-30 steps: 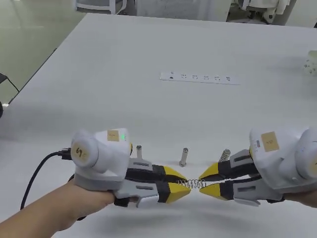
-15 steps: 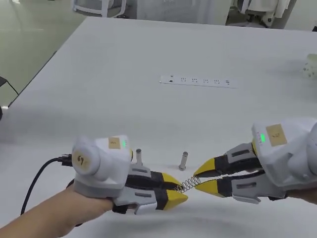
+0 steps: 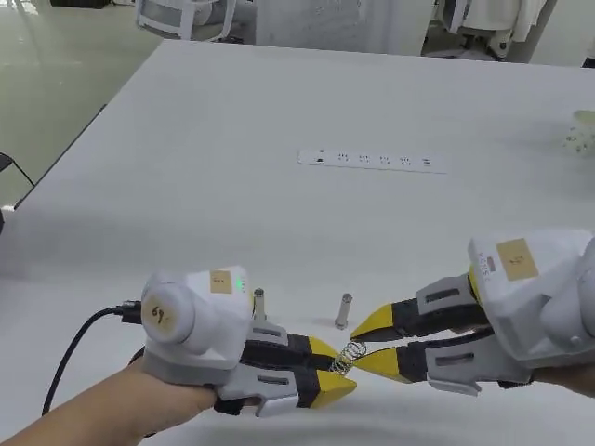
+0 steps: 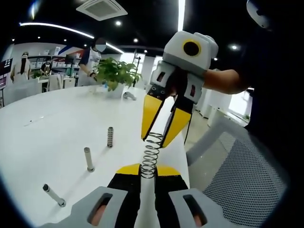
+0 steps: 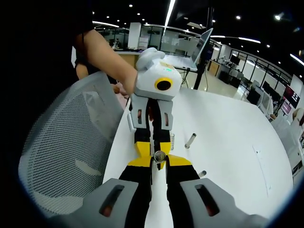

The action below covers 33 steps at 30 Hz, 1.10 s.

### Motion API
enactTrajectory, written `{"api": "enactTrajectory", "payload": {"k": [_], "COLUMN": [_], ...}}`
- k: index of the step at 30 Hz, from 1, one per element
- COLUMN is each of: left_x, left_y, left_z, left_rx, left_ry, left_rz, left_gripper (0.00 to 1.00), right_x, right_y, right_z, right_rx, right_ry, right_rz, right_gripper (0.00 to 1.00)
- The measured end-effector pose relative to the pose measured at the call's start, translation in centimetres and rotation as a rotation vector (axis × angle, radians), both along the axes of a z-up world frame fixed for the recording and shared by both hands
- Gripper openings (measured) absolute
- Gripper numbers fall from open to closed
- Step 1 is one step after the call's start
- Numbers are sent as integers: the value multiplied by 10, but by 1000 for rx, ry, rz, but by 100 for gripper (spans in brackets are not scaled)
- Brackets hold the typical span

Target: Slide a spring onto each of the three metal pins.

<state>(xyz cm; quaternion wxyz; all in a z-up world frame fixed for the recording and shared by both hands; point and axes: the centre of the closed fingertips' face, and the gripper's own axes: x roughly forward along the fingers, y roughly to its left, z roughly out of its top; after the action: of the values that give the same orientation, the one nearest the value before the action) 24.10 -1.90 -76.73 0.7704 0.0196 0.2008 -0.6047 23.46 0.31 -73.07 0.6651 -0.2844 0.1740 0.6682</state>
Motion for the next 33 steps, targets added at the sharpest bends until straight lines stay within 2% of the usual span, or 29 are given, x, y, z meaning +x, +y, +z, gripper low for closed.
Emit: {"api": "enactTrajectory", "payload": {"k": [7, 12, 15, 19, 20, 23, 27, 31, 33], "left_x": [-3, -5, -7, -6, -6, -5, -5, -5, -5], "left_y": [-3, -5, -2, 0, -1, -2, -3, -3, -3], "left_z": [3, 5, 5, 5, 5, 6, 8, 9, 8], "left_rx": [-15, -14, -9, -8, -8, -15, -22, -28, -32], "left_ry": [-4, -10, -16, -17, -17, -8, -9, 5, 23], "left_rz": [-7, -11, -14, -10, -10, -1, 1, 6, 8], "left_gripper": [2, 2, 2, 2, 2, 2, 2, 3, 5], "right_x": [-4, -5, -4, -4, -4, -5, -7, -6, -6], "right_y": [10, 11, 10, 9, 9, 10, 10, 10, 10], "right_z": [8, 8, 10, 10, 10, 11, 13, 14, 15], "right_rx": [59, 68, 103, 120, 121, 101, 94, 97, 98], "right_ry": [17, 8, 43, 52, 49, -2, -36, -39, -41], "right_rz": [-4, -8, -39, -53, -53, -34, -19, -21, -21], "right_gripper": [8, 8, 8, 8, 8, 8, 7, 7, 7]}}
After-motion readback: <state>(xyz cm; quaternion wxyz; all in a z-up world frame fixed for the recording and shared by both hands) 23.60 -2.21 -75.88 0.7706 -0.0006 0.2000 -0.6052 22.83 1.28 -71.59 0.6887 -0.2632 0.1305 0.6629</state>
